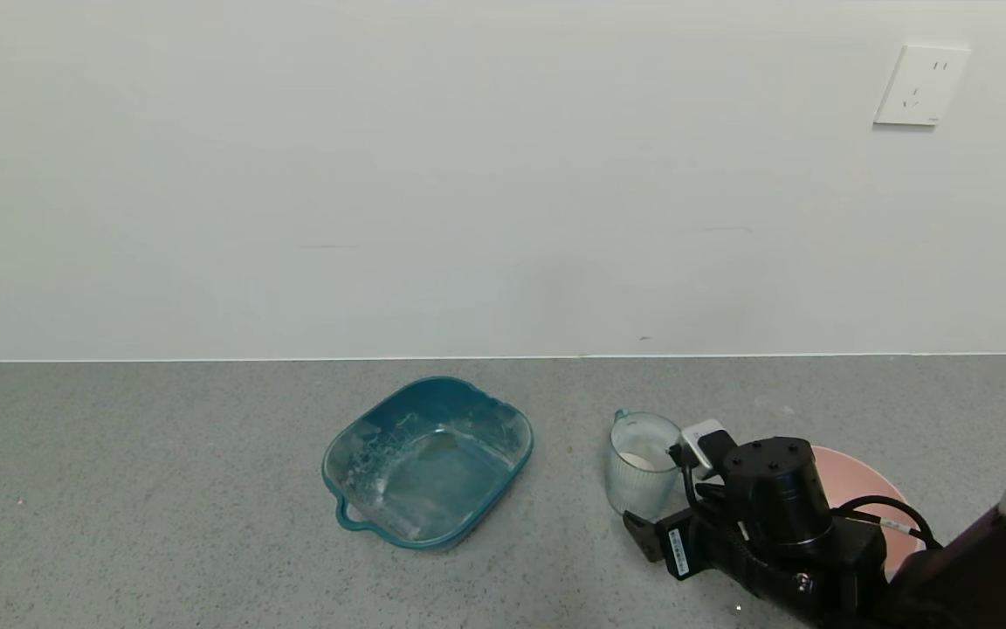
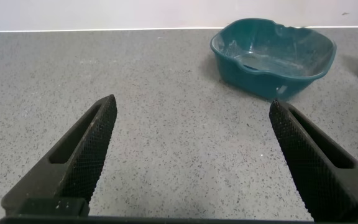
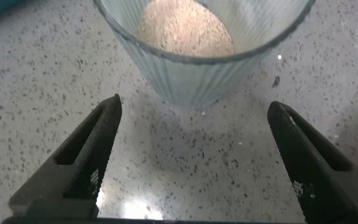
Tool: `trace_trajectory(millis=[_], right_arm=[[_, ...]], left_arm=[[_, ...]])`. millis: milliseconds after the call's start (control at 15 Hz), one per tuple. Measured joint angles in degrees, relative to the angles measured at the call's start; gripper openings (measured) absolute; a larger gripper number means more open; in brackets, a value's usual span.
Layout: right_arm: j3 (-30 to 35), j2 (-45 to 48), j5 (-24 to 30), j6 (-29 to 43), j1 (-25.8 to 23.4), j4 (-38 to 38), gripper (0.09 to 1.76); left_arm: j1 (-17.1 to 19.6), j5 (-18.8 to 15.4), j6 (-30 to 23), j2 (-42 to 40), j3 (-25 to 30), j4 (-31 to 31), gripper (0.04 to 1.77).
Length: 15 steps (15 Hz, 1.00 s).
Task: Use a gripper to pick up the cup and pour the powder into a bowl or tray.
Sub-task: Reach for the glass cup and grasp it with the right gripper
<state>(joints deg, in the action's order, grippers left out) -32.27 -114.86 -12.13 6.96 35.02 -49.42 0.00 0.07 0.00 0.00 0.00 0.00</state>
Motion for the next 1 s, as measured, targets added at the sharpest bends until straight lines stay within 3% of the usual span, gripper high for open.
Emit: trace_trajectory(millis=[1000], right_arm=[[3.7,-8.7,-4.3,1.4,2.3,-20.4,1.71]], left_arm=[[0.0,0.0,0.0,0.0,0.0,0.0,1.76]])
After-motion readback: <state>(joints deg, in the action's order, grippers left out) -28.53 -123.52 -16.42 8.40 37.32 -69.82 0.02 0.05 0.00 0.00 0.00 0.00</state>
